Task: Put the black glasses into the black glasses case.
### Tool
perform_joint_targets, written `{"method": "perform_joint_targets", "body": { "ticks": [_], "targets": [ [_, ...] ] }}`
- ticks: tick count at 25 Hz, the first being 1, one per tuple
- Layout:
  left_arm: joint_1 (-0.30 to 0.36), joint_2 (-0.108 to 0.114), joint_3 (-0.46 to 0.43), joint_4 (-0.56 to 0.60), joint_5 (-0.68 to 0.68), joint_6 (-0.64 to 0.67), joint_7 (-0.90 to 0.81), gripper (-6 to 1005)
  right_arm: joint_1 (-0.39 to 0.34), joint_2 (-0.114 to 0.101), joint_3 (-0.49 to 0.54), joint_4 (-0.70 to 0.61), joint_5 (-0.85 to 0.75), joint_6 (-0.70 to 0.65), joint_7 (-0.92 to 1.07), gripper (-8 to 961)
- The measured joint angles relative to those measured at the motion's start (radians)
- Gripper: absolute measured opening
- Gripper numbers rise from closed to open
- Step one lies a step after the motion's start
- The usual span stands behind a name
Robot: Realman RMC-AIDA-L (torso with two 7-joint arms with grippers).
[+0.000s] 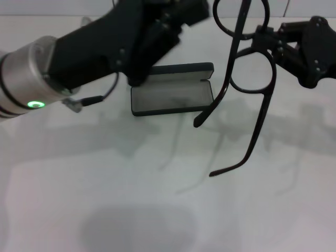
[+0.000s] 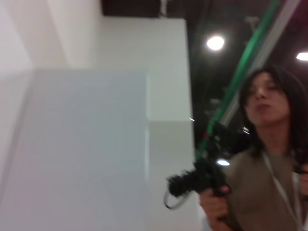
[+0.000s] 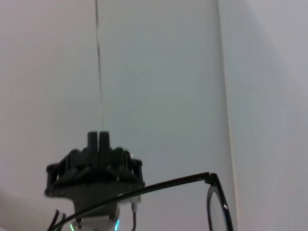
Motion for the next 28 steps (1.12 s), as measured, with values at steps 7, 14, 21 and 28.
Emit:
{"method": "perform_joint_targets", "body": {
  "ticks": [7, 14, 21, 28],
  "targets": [
    [-0.038, -0.001, 0.072, -0.008, 0.017, -0.033, 0.01, 24, 0.076, 0.001, -0.002, 0.072, 0.001, -0.003, -0.034, 48],
    [-0.027, -0.003, 0.074, -0.048, 0.024, -0.063, 0.046, 26, 0.094, 0.007, -0.009, 0.08, 0.019, -0.022, -0.044, 48],
    [-0.025, -0.007, 0.074, -0.086, 0.018, -0.083, 0.087, 26, 0.097, 0.009, -0.009, 0.105, 0.04, -0.07, -0.045, 49],
    [-0.026, -0.011, 0.074, -0.092, 0.016, -0.121, 0.092, 27, 0.092, 0.009, -0.012, 0.114, 0.054, -0.091, -0.045, 49]
  ]
}}
